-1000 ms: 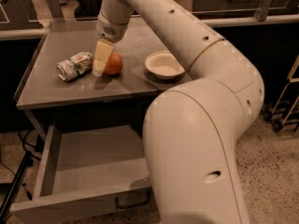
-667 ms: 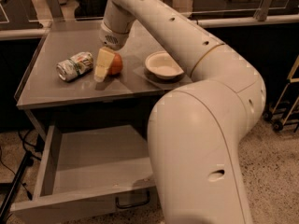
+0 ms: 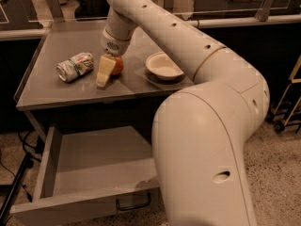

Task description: Place orange into top drawer

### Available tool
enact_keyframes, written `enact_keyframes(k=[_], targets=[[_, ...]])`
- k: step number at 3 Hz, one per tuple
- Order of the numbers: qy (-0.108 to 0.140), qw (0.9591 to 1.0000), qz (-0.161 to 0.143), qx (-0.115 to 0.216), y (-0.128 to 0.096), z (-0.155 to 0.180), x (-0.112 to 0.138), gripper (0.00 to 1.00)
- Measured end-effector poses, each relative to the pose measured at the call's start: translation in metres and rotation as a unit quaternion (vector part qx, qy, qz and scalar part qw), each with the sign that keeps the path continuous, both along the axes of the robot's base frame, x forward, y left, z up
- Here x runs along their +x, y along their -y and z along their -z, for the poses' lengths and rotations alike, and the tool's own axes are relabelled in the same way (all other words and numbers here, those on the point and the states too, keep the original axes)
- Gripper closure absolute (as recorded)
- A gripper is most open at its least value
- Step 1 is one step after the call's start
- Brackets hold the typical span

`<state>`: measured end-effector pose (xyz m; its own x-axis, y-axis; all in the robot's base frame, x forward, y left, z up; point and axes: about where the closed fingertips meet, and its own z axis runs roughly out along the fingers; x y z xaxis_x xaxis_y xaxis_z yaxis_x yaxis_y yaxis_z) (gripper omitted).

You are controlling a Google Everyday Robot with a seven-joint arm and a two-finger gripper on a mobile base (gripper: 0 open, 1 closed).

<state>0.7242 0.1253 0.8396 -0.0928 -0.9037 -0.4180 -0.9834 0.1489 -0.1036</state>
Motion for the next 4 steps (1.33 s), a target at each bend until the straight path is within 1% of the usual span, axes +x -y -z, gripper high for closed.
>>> enact_keyframes(k=[3, 4], targets=[[0.000, 1.0000, 0.000, 0.000, 0.000, 0.000, 0.000, 0.89], [0.015, 0.9990, 0.037, 0.022, 0.016, -0.023, -0.001, 1.00]])
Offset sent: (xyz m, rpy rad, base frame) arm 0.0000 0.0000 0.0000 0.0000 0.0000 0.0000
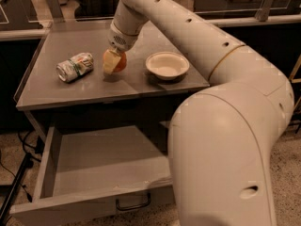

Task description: Place orange into top drawer

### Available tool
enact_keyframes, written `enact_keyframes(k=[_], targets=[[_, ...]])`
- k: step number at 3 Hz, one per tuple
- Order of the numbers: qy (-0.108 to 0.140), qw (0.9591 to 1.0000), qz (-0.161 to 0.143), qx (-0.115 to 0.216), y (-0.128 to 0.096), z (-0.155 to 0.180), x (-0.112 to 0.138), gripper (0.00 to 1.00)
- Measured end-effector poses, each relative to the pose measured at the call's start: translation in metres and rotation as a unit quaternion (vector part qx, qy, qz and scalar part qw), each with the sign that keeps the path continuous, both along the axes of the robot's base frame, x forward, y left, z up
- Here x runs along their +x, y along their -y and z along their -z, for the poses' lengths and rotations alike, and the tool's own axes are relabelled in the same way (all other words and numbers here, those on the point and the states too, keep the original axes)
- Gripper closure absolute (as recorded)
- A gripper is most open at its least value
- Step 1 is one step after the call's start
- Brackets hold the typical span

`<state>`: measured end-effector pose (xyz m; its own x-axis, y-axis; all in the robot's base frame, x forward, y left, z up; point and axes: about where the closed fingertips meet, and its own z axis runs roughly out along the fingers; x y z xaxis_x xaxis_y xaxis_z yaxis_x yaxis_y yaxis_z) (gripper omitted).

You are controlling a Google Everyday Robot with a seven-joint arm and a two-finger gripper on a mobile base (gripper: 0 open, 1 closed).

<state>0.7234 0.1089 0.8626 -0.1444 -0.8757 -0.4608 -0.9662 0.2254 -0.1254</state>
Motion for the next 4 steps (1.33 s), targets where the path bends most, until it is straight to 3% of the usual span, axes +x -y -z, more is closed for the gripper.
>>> enact_keyframes(k=[1, 2, 4], targets=[[0.017, 0.9990, 0.038, 0.015, 0.023, -0.032, -0.011, 1.00], [0.017, 0.9967, 0.071, 0.035, 0.036, -0.057, -0.039, 1.00], [0.023, 0.9970, 0.065, 0.035, 0.036, -0.066, -0.048, 1.00]])
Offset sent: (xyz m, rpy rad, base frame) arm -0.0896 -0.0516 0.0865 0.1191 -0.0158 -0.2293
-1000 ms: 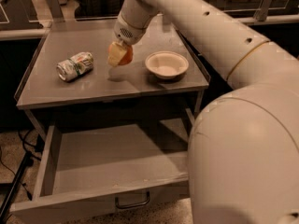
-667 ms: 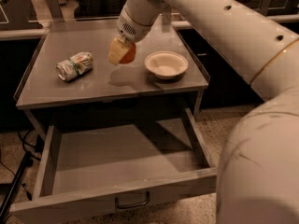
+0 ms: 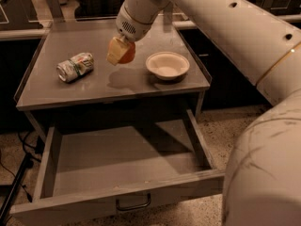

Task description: Place orange into top drawer

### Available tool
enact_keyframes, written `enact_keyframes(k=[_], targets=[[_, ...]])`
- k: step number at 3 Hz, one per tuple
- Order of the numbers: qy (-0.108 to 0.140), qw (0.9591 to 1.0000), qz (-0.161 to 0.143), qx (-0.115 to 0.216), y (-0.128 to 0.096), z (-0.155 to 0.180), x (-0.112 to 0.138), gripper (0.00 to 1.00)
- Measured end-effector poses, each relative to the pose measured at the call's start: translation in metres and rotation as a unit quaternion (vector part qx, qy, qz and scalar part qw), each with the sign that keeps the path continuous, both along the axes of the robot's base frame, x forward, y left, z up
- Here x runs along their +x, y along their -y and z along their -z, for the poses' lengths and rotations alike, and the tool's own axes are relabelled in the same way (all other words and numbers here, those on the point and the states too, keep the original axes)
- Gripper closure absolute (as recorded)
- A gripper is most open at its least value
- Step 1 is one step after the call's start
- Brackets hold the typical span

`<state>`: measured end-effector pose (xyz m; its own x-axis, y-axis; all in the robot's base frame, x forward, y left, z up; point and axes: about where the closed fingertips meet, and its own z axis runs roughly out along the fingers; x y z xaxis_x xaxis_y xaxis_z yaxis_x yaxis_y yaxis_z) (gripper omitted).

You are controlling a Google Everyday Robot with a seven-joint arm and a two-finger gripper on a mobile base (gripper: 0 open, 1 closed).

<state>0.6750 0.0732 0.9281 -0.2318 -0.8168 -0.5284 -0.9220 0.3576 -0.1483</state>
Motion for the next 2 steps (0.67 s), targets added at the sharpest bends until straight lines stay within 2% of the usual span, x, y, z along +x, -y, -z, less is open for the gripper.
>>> enact_keyframes(k=[1, 2], targets=[[-0.021, 0.9997, 0.009, 0.010, 0.000, -0.013, -0.045, 1.00], [-0.065, 0.9974, 0.031, -0.004, -0.007, 0.003, -0.105, 1.00]])
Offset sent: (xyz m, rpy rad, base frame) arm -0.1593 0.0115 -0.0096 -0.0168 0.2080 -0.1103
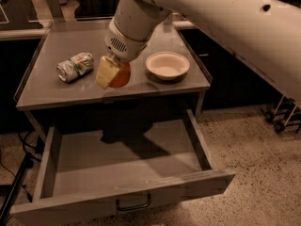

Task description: Place orange into top drawer

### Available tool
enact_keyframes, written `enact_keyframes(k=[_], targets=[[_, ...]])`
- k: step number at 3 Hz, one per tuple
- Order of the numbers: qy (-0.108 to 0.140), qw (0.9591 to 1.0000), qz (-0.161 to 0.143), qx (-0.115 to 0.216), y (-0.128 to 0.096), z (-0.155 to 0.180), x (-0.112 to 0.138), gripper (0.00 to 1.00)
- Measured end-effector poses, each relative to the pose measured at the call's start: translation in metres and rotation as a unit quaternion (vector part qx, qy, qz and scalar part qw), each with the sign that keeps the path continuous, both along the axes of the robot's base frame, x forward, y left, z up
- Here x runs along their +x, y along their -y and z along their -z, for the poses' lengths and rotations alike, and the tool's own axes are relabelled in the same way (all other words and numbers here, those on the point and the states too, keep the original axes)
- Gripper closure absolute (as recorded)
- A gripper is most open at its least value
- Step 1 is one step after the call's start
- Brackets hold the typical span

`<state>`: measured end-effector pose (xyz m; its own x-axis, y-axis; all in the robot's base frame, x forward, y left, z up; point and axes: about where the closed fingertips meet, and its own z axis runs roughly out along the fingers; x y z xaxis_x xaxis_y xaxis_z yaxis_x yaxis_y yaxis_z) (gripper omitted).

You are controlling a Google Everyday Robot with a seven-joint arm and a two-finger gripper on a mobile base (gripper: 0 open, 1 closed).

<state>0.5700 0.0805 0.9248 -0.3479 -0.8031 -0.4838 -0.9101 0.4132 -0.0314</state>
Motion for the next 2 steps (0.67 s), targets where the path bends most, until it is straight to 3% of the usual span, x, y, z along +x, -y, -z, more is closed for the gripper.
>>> enact_keyframes(k=[1, 2], targets=[[0.000, 1.0000, 0.000, 0.000, 0.000, 0.000, 0.000, 1.00], [-0.022, 0.9995, 0.020, -0.004, 0.015, 0.030, -0.011, 1.00]])
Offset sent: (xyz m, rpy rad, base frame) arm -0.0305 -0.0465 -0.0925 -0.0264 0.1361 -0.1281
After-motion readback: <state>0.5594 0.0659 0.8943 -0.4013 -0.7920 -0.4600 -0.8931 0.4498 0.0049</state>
